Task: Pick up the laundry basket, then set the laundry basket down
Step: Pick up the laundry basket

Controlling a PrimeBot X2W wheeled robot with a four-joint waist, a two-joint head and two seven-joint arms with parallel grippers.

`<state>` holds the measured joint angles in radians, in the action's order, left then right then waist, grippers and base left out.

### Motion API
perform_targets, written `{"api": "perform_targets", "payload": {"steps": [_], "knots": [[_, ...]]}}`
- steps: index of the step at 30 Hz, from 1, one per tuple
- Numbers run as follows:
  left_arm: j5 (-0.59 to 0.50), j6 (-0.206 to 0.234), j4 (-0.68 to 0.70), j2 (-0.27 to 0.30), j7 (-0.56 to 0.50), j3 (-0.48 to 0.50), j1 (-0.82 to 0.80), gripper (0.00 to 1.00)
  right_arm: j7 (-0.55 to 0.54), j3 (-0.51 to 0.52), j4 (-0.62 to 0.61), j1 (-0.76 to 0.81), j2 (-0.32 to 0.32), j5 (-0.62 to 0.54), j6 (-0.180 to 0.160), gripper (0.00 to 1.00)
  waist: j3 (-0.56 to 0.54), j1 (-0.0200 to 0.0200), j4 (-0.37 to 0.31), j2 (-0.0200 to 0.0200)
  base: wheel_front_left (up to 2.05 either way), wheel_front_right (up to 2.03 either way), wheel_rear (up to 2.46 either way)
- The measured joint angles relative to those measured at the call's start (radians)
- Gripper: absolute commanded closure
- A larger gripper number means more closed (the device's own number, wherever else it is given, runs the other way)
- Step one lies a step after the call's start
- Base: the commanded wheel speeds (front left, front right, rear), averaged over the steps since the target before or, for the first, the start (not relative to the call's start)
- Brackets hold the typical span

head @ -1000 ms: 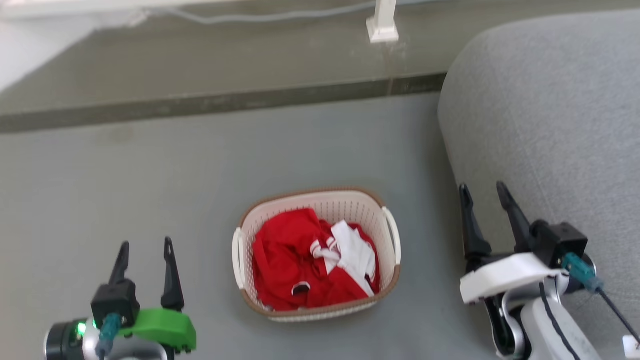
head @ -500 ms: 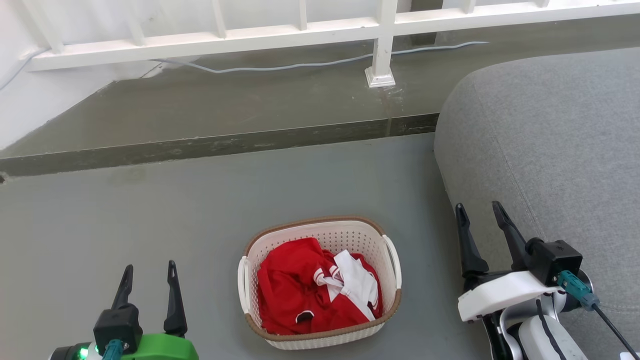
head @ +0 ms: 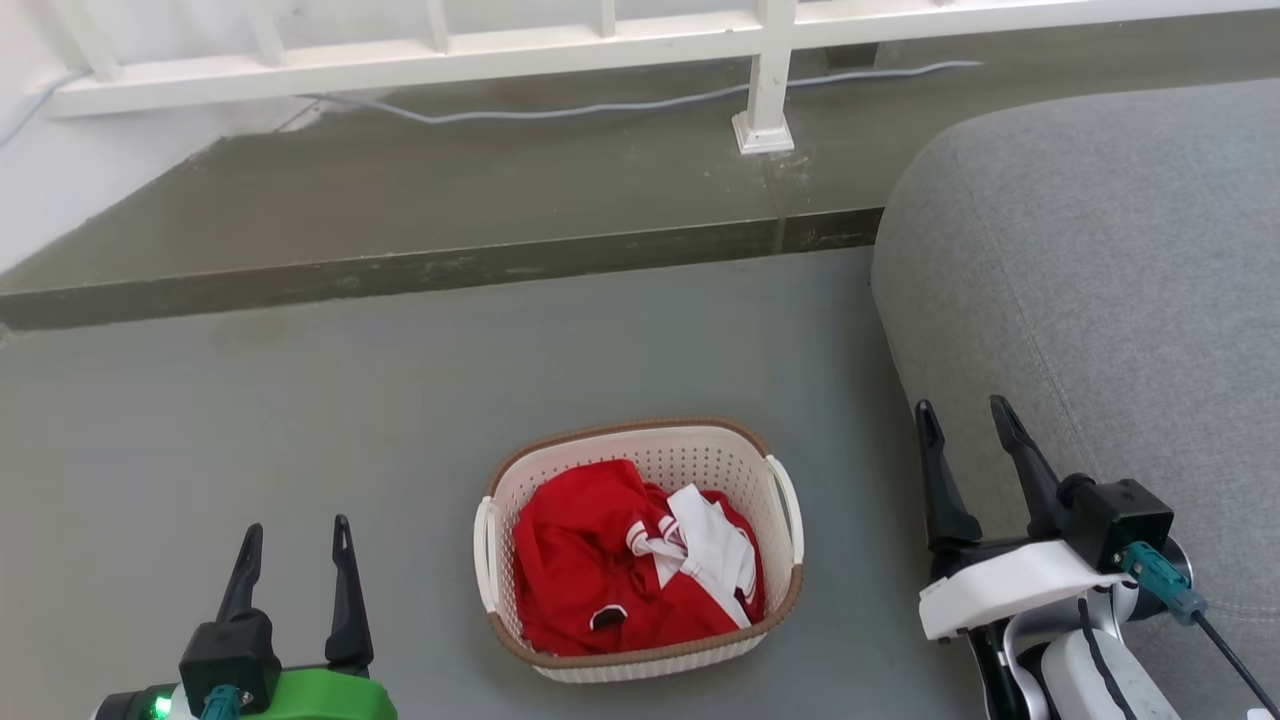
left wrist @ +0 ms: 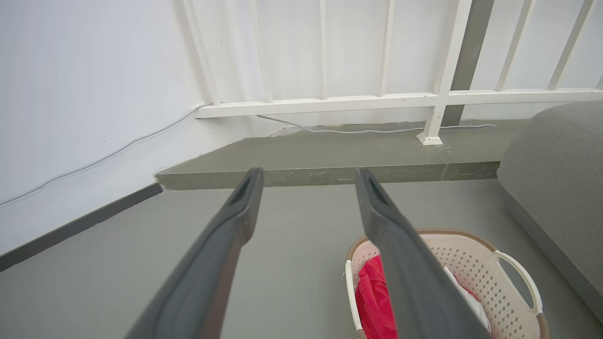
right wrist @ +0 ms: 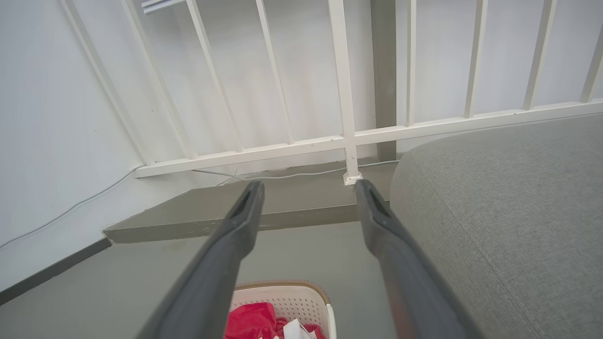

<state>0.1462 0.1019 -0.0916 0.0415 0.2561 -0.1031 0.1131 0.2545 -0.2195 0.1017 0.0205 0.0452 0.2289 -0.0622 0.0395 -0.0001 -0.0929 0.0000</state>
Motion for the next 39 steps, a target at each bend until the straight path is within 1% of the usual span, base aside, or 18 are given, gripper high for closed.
{"api": "perform_targets", "payload": {"steps": [11,18,27,39], "knots": [[0.001,0.005,0.013,0.000,0.000,0.001,0.000,0.00,0.000,0.005,-0.011,-0.004,0.000,-0.015,0.001,0.00,0.056,0.0000,-0.002,0.0000,0.00,0.00,0.00],[0.002,0.005,-0.016,0.000,0.000,-0.017,-0.039,0.00,0.000,0.023,-0.001,-0.082,0.000,-0.028,0.006,0.00,0.140,0.0000,-0.004,0.0000,0.00,0.00,0.00],[0.009,0.005,-0.112,0.000,0.000,-0.032,-0.148,0.00,0.000,0.040,0.088,-0.152,0.001,-0.037,0.018,0.00,0.259,0.0000,0.001,0.0000,0.00,0.00,0.00],[0.009,0.002,-0.248,-0.001,-0.018,-0.053,-0.316,0.00,0.000,0.048,0.247,-0.296,0.001,-0.037,0.023,0.00,0.428,0.0001,0.013,0.0000,0.00,0.00,0.00]]}}
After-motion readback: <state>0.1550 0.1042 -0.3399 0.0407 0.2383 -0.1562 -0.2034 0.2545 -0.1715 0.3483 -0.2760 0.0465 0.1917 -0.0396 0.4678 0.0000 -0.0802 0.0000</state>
